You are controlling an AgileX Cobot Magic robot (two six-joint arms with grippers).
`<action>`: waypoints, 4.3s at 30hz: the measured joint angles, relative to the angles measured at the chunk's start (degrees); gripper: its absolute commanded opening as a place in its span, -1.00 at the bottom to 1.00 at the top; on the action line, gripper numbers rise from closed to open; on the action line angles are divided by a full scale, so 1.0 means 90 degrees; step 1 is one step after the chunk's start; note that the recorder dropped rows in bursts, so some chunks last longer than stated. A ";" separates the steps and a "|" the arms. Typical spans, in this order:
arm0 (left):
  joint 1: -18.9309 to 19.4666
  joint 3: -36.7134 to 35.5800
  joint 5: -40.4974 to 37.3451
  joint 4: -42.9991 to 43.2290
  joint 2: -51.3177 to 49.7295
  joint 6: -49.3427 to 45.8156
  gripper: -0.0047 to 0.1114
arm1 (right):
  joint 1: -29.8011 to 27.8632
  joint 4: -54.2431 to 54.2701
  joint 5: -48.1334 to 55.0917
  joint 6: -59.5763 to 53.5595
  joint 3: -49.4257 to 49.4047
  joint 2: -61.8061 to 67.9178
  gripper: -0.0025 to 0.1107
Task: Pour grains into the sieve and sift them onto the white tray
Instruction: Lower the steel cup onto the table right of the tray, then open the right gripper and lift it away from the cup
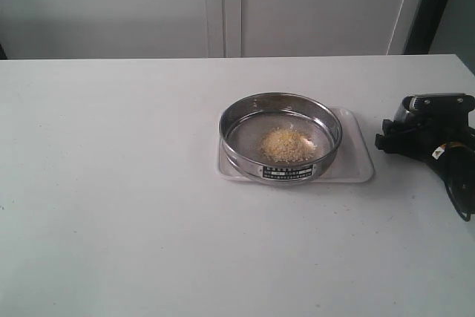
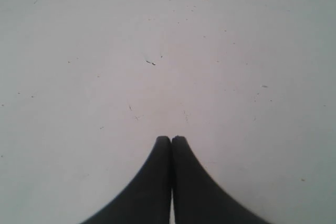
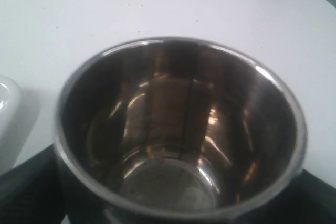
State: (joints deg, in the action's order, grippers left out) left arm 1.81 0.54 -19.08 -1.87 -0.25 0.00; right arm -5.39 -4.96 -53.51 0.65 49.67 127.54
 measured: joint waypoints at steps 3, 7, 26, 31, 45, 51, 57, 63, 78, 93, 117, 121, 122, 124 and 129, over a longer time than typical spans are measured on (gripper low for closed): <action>0.0000 0.0000 0.0000 0.0000 0.0000 0.0000 -0.92 | 0.0000 0.0000 -0.0013 0.0000 0.0000 0.0000 0.47; 0.0000 0.0000 0.0000 0.0000 0.0000 0.0000 -0.92 | 0.0000 0.0000 -0.0013 0.0000 0.0000 0.0000 0.69; 0.0000 0.0000 0.0000 0.0000 0.0000 0.0000 -0.92 | 0.0000 0.0000 -0.0397 0.0000 0.0000 -0.0131 0.73; 0.0000 0.0000 0.0000 0.0000 0.0000 0.0000 -0.92 | 0.0000 0.0000 -0.0397 0.0000 0.0000 -0.0354 0.73; 0.0000 0.0000 0.0000 0.0000 0.0000 0.0000 -0.92 | 0.0000 0.0014 -0.0426 0.0000 0.0000 -0.1045 0.73; 0.0000 0.0000 0.0000 0.0000 0.0000 0.0000 -0.92 | 0.0000 0.0014 -0.0426 0.0000 0.0000 -0.1322 0.73; 0.0000 0.0000 0.0000 0.0000 0.0000 0.0000 -0.92 | 0.0000 0.0014 -0.0403 0.0305 0.0000 -0.1653 0.69; 0.0000 0.0000 0.0000 0.0000 0.0000 0.0000 -0.92 | 0.0000 -0.0047 -0.0290 0.0424 0.0000 -0.1976 0.39; 0.0000 0.0000 0.0000 0.0000 0.0000 0.0000 -0.92 | 0.0000 -0.0149 0.2160 0.1265 0.0000 -0.2855 -0.96; 0.0000 0.0000 0.0000 0.0000 0.0000 0.0000 -0.92 | 0.0000 -0.0153 0.4155 0.1353 0.0000 -0.3632 -0.96; 0.0000 0.0000 0.0000 0.0000 0.0000 0.0000 -0.92 | 0.0000 -0.0090 0.7105 0.1476 0.0000 -0.5374 -0.96; 0.0000 0.0000 0.0000 0.0000 0.0000 0.0000 -0.92 | 0.0000 0.0172 0.7706 0.1514 0.0000 -0.5625 -0.96; 0.0000 0.0000 0.0000 0.0000 0.0000 0.0000 -0.92 | 0.0000 0.0254 0.7858 0.1514 0.0000 -0.5680 -0.96; 0.0000 0.0000 0.0000 0.0000 0.0000 0.0000 -0.92 | 0.0000 0.0368 0.8153 0.1525 0.0000 -0.5776 -0.96; 0.0000 0.0000 0.0000 0.0000 0.0000 0.0000 -0.92 | 0.0000 0.0428 0.8962 0.1525 0.0000 -0.5996 -0.96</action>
State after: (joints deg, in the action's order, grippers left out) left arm 1.81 0.54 -19.08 -1.87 -0.25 0.00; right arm -5.39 -1.10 27.14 14.37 49.67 73.57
